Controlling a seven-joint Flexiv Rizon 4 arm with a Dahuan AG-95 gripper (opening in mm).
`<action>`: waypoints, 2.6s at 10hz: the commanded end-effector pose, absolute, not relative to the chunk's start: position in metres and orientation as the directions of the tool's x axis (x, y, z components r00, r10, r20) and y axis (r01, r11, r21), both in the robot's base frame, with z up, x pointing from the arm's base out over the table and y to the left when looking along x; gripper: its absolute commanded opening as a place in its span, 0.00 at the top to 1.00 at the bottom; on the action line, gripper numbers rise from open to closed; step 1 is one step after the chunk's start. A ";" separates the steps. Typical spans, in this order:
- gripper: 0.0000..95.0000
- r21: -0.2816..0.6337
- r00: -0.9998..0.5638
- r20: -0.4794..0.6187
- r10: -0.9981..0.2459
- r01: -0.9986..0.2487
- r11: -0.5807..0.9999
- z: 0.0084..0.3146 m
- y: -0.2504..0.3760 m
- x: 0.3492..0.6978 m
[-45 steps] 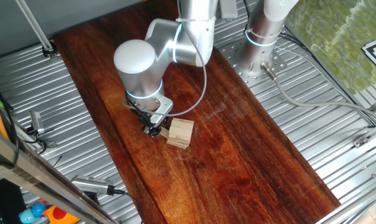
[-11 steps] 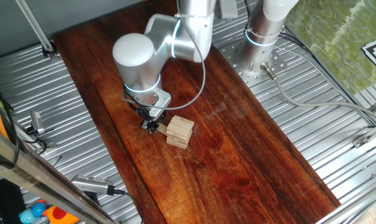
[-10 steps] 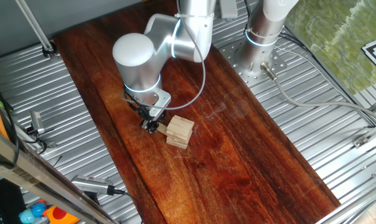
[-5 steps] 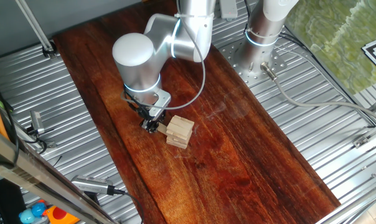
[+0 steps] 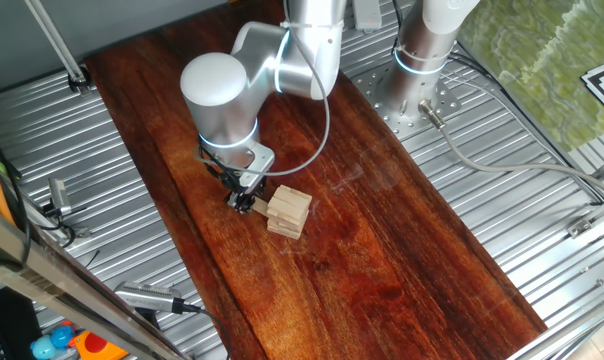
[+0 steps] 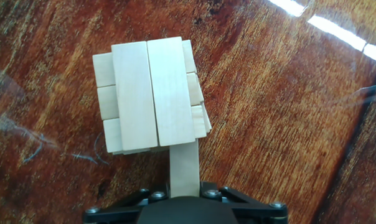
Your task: Play Jenga
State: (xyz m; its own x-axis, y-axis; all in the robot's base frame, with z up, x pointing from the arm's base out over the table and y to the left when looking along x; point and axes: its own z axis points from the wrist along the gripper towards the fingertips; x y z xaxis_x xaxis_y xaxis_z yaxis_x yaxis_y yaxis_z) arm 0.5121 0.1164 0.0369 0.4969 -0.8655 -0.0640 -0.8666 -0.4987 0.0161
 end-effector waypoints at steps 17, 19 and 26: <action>1.00 0.013 0.428 -0.041 -0.903 -0.903 -0.429 0.038 0.113 0.512; 1.00 0.013 0.423 -0.042 -0.905 -0.906 -0.424 0.038 0.113 0.512; 1.00 0.015 0.402 -0.039 -0.915 -0.915 -0.402 0.038 0.113 0.512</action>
State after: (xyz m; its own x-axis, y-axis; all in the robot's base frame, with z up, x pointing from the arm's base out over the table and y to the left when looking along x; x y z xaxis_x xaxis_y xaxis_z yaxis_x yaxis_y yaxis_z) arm 0.5112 0.1128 0.0384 0.4020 -0.9148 -0.0391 -0.9152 -0.4028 0.0154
